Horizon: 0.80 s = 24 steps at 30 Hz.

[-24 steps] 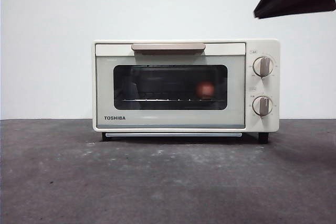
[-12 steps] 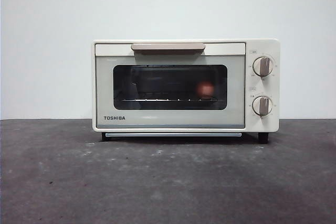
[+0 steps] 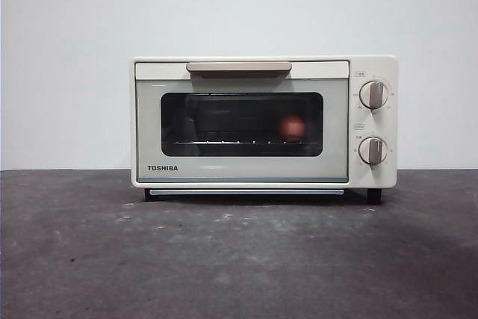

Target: Eggoven

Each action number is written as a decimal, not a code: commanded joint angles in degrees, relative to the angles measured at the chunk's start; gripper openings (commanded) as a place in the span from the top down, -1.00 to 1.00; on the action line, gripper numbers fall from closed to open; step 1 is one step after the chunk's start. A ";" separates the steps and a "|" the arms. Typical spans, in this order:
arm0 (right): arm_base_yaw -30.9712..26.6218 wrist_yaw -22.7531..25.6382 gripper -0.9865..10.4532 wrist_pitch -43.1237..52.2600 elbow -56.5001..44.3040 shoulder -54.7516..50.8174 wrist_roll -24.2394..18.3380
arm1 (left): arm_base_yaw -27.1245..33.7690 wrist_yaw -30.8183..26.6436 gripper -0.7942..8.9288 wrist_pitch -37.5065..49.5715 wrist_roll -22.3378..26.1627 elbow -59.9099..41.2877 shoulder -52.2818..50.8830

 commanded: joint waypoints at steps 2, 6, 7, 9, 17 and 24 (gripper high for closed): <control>-0.13 0.02 0.82 -1.62 -1.86 -2.80 -0.46 | 0.13 0.04 0.82 0.20 -0.31 -1.62 -0.11; -0.13 0.42 0.82 -6.21 -1.86 -5.03 -0.50 | 0.13 0.04 0.82 0.24 -0.31 -1.62 -0.11; -0.11 0.39 0.82 -7.58 -1.86 -5.84 -0.50 | 0.13 0.02 0.82 0.24 -0.31 -1.62 -0.11; -0.11 0.37 0.82 -10.10 -1.86 -6.40 -0.48 | 0.13 0.04 0.82 0.24 -0.33 -1.62 -0.11; -0.11 0.37 0.82 -15.80 -1.84 -6.38 -0.44 | 0.13 0.04 0.82 0.28 -0.33 -1.62 -0.09; -0.11 0.42 0.82 -15.30 -1.79 -6.38 -0.46 | 0.13 0.04 0.82 0.31 -0.31 -1.62 -0.09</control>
